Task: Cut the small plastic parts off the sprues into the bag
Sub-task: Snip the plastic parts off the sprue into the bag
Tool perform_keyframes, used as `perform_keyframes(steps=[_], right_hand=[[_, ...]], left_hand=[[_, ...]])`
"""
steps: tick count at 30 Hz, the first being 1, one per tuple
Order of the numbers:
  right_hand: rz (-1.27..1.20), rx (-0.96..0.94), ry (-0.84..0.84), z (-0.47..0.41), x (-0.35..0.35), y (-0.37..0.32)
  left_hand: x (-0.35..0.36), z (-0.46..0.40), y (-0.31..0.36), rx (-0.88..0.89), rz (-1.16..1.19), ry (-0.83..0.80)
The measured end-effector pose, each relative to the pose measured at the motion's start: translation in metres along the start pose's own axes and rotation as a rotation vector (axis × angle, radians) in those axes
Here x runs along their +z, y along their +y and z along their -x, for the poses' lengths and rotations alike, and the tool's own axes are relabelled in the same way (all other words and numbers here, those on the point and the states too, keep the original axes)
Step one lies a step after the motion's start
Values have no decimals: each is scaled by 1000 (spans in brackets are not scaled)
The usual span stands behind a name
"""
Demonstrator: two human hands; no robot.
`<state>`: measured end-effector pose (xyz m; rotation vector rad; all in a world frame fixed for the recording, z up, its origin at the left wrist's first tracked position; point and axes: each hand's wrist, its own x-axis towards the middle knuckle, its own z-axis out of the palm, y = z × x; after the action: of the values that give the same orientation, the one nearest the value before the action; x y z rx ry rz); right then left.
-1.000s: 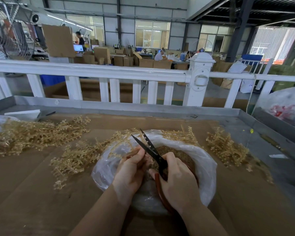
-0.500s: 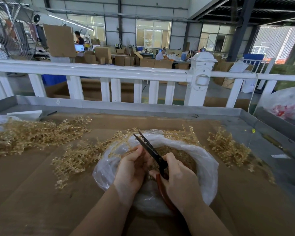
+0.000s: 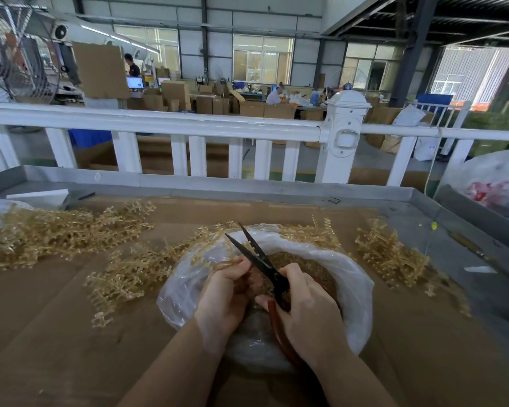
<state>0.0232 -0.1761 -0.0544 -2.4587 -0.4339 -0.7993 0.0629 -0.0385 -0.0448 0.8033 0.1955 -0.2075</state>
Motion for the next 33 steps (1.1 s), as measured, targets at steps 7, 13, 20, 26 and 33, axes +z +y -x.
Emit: perform_keyframes(steps=[7,13,20,26,33], right_hand=[[-18,-2,-24,0,-2,1],[9,-9,-27,1,-2,0],[20,-20,-16,3,-2,0],[53,-9,-38,4,-1,1],[25,-12,-46,4,-2,2]], left_hand=[[1,4,0,100,64,-20],[-2,0,0,155,105,57],[-2,-4,-2,131,60,112],[-2,-2,-2,197,104,109],[1,1,-1,199,122,96]])
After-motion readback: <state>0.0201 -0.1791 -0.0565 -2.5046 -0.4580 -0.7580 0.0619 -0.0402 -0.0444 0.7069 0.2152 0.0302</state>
